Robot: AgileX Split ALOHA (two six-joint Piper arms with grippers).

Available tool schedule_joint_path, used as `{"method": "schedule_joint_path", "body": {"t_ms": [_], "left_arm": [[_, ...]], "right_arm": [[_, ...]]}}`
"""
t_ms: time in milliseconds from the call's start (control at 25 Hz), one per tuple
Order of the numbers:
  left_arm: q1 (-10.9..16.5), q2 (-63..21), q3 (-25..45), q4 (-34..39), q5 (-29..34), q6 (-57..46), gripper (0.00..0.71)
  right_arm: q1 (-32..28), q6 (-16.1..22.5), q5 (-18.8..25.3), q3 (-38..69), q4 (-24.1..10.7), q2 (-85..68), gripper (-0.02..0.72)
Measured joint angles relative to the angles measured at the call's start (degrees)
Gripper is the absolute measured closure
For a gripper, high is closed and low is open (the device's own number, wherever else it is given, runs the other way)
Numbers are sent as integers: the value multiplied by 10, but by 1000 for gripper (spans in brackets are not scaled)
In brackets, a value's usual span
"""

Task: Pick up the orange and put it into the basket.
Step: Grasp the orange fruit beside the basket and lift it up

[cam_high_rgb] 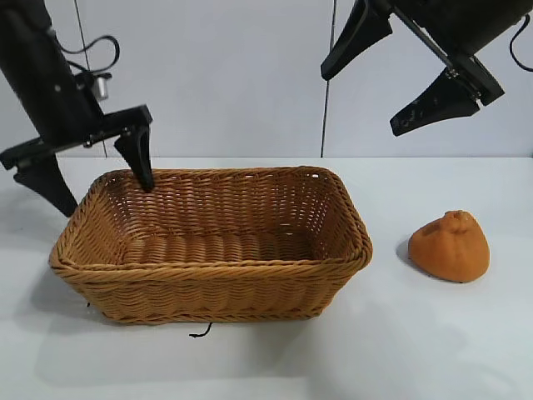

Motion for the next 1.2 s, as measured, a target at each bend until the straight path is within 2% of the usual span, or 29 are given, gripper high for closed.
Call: {"method": "schedule_joint_path", "body": {"t_ms": [280, 600, 840, 960, 1200], "left_arm": [[39, -29, 0, 98, 37, -18, 18], [112, -55, 0, 121, 60, -6, 18], [114, -101, 1, 116, 62, 6, 18], [114, -152, 25, 105, 61, 6, 18], [114, -299, 156, 104, 61, 16, 18]], "right_arm": [[0, 0, 0, 0, 0, 0, 8], [0, 0, 0, 0, 0, 0, 8], [0, 0, 0, 0, 0, 0, 8], [0, 0, 0, 0, -1, 0, 8], [0, 0, 0, 0, -2, 0, 8]]}}
